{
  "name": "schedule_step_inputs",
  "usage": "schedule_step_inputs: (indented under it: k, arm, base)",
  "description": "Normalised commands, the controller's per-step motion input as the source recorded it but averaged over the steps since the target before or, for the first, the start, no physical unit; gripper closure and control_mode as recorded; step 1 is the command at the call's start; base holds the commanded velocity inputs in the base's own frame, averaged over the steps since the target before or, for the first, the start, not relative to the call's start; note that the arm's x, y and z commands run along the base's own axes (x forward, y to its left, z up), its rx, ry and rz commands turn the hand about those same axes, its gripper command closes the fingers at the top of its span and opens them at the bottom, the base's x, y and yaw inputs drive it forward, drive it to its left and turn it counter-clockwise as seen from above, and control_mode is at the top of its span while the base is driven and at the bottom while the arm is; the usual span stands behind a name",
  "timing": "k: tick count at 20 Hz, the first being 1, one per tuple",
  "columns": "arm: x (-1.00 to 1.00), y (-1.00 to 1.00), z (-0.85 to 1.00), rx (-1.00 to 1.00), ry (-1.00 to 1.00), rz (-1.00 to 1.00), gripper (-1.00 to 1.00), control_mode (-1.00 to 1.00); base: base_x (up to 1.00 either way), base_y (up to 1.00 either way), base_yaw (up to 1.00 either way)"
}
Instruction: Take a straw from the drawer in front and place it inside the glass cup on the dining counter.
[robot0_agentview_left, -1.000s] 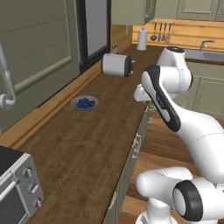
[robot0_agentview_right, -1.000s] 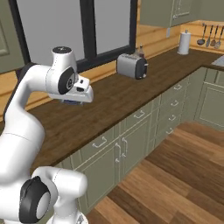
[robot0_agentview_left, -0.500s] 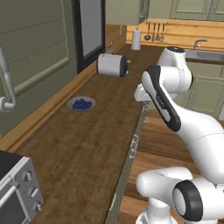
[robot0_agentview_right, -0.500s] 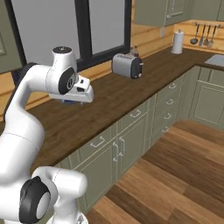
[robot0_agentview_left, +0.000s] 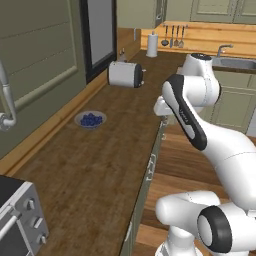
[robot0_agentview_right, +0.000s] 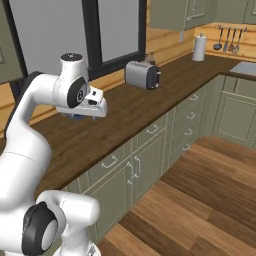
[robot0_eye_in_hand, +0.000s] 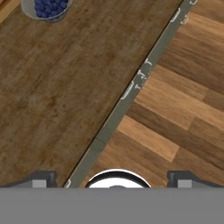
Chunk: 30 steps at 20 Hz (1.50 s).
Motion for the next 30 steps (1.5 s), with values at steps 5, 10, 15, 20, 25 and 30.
schedule_step_inputs:
  k: [5,10,15,20,25,30]
  arm:
    - [0.00,0.00,0.00,0.00,0.00,0.00,-1.00,1.00]
    - [0.00,0.00,-0.22,-0.02,-0.01,0.00,-1.00,-1.00]
    - [0.00,-0.51,-0.89,0.14,-0.05,-0.01,-1.00,-1.00]
    - [0.00,-0.94,-0.99,0.34,-0.01,0.00,-1.00,-1.00]
    - [0.07,-0.57,-0.68,0.29,0.00,0.00,-1.00,-1.00]
    - [0.24,-0.09,-0.46,0.16,0.00,0.00,-1.00,-1.00]
  base:
    - [0.17,0.02,0.00]
    - [0.00,0.00,0.00]
    - [0.00,0.00,0.00]
    - [0.00,0.00,0.00]
    - [0.00,0.00,0.00]
    - [0.00,0.00,0.00]
